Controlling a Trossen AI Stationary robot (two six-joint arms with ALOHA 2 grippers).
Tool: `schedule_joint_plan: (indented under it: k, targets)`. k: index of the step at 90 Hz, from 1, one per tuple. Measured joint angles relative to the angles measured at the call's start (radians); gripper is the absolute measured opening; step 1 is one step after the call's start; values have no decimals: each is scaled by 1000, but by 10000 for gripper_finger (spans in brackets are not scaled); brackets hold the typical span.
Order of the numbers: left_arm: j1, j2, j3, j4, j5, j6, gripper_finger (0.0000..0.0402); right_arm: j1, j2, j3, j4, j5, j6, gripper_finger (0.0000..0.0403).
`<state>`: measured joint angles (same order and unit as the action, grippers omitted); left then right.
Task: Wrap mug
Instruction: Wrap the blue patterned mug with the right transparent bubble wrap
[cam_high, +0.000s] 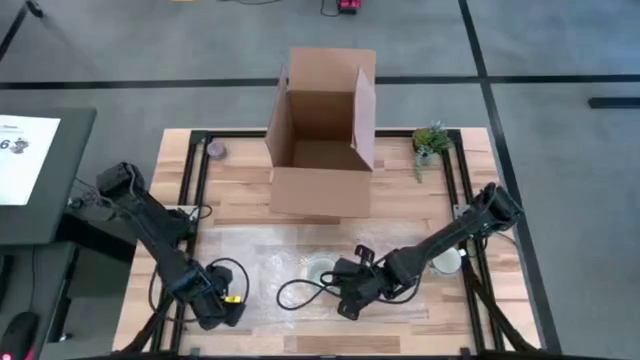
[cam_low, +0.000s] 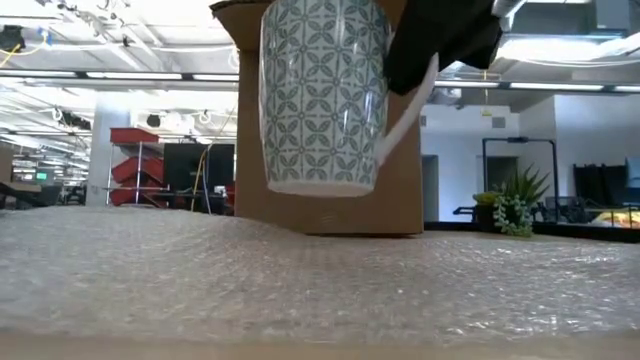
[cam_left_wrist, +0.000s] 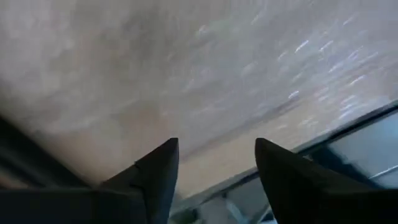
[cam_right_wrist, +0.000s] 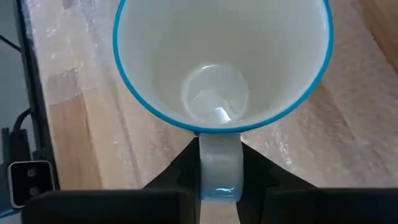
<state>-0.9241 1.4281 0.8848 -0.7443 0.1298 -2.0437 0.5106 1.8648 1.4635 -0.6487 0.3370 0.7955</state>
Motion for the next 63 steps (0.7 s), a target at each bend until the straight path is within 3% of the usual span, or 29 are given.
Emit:
schedule_joint_plan:
  k: [23, 44, 63]
  targets:
    - [-11, 0, -81, 98, -60, -40, 199, 0, 0, 0, 2, 1, -2, 43]
    - [-2, 51, -119, 142, -37, -35, 198, 0, 0, 0, 2, 1, 0, 43]
    - [-1, 114, -119, 194, -23, -21, 166, 0, 0, 0, 3, 1, 16, 43]
